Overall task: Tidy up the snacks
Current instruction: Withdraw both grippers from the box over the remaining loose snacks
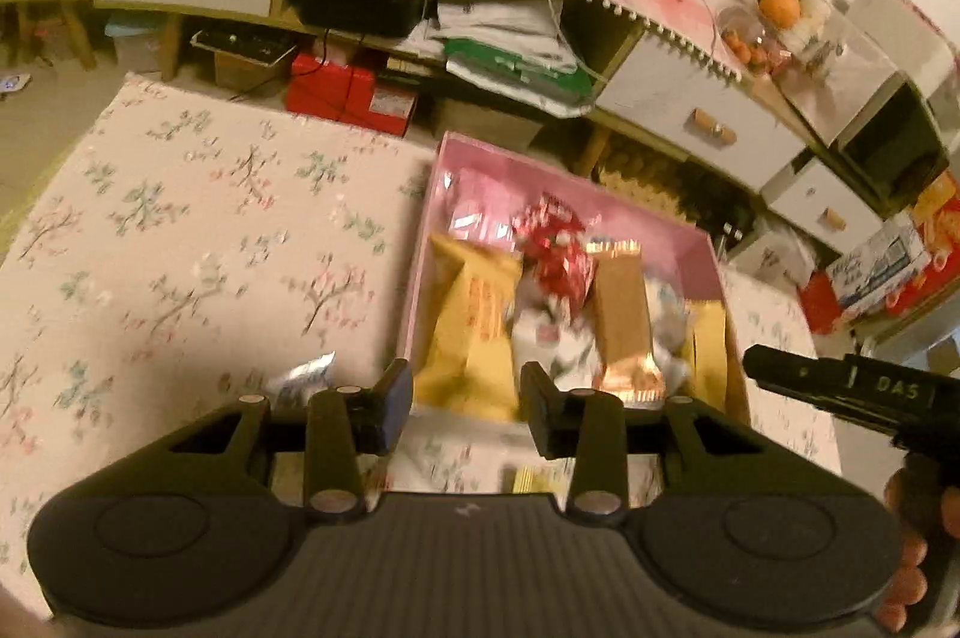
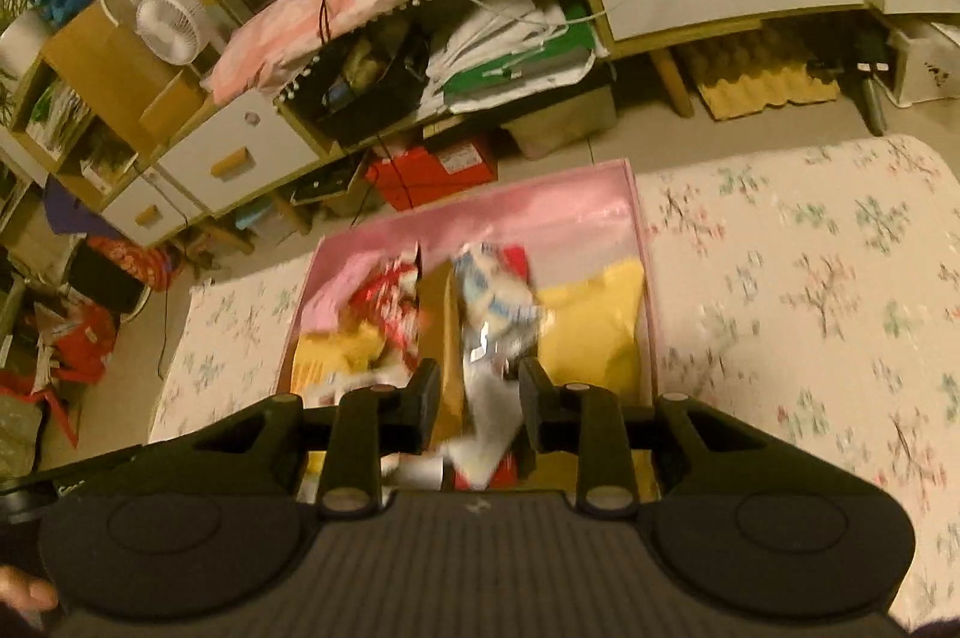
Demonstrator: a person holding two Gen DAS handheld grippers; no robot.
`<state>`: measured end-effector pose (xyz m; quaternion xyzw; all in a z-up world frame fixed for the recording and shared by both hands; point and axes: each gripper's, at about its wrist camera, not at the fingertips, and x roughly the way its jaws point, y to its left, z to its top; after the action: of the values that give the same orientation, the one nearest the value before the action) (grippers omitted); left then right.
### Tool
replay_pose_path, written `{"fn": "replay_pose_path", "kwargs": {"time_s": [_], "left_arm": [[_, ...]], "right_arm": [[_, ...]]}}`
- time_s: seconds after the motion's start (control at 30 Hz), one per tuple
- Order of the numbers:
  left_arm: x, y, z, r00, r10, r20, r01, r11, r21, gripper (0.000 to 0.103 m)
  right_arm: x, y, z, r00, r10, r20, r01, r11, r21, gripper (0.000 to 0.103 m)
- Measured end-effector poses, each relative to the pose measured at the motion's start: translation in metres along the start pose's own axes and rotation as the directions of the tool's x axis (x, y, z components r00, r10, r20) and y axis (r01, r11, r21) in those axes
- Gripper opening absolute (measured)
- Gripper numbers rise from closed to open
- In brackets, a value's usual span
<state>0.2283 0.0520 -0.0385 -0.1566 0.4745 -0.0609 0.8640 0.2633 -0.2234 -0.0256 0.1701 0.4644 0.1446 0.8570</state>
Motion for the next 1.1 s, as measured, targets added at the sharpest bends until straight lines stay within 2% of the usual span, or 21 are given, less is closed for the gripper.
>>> {"fn": "replay_pose_path", "kwargs": {"time_s": [0.13,0.23,0.33,0.47,0.57,0.67,0.7,0.73,0.87,0.9,1.1], "left_arm": [[-0.014,0.004,-0.013,1.000,0.010,0.009,-0.010,1.000,0.016,0.049],[-0.024,0.011,-0.024,0.997,0.071,0.025,-0.071,0.997,0.030,0.051],[-0.029,0.022,-0.033,0.995,0.096,0.011,-0.097,0.995,0.028,0.052],[-0.035,0.044,-0.044,0.993,0.118,-0.018,-0.119,0.993,-0.018,0.055],[-0.035,0.060,-0.050,0.989,0.137,-0.055,-0.140,0.988,-0.059,0.055],[-0.036,0.071,-0.055,0.990,0.114,-0.077,-0.123,0.986,-0.112,0.058],[-0.035,0.074,-0.056,0.991,0.108,-0.084,-0.118,0.984,-0.135,0.062],[-0.033,0.077,-0.058,0.991,0.095,-0.095,-0.111,0.979,-0.174,0.067],[-0.020,0.094,-0.072,0.983,0.002,-0.185,-0.074,0.921,-0.382,0.067],[-0.017,0.097,-0.073,0.980,-0.010,-0.199,-0.074,0.910,-0.409,0.067],[-0.018,0.102,-0.077,0.978,0.066,-0.200,-0.148,0.892,-0.427,0.071]], "right_arm": [[-0.016,0.012,-0.011,1.000,-0.021,-0.015,0.021,1.000,-0.012,0.031],[-0.032,0.017,-0.020,1.000,-0.013,-0.008,0.013,1.000,-0.003,0.041],[-0.041,0.021,-0.032,1.000,0.010,-0.015,-0.010,1.000,0.023,0.050],[-0.042,0.023,-0.054,0.999,0.013,-0.048,-0.012,1.000,0.024,0.057],[-0.034,0.023,-0.062,0.996,-0.028,-0.087,0.029,1.000,0.004,0.057],[-0.028,0.025,-0.068,0.994,-0.022,-0.108,0.023,1.000,0.003,0.060],[-0.027,0.026,-0.070,0.993,-0.025,-0.114,0.025,1.000,-0.001,0.061],[-0.025,0.028,-0.073,0.992,-0.030,-0.119,0.030,1.000,-0.008,0.063],[-0.016,0.038,-0.084,0.985,-0.019,-0.172,0.014,0.999,-0.028,0.069],[-0.014,0.041,-0.087,0.983,-0.022,-0.184,0.015,0.999,-0.037,0.071],[-0.003,0.046,-0.101,0.969,-0.075,-0.237,0.063,0.996,-0.059,0.077]]}}
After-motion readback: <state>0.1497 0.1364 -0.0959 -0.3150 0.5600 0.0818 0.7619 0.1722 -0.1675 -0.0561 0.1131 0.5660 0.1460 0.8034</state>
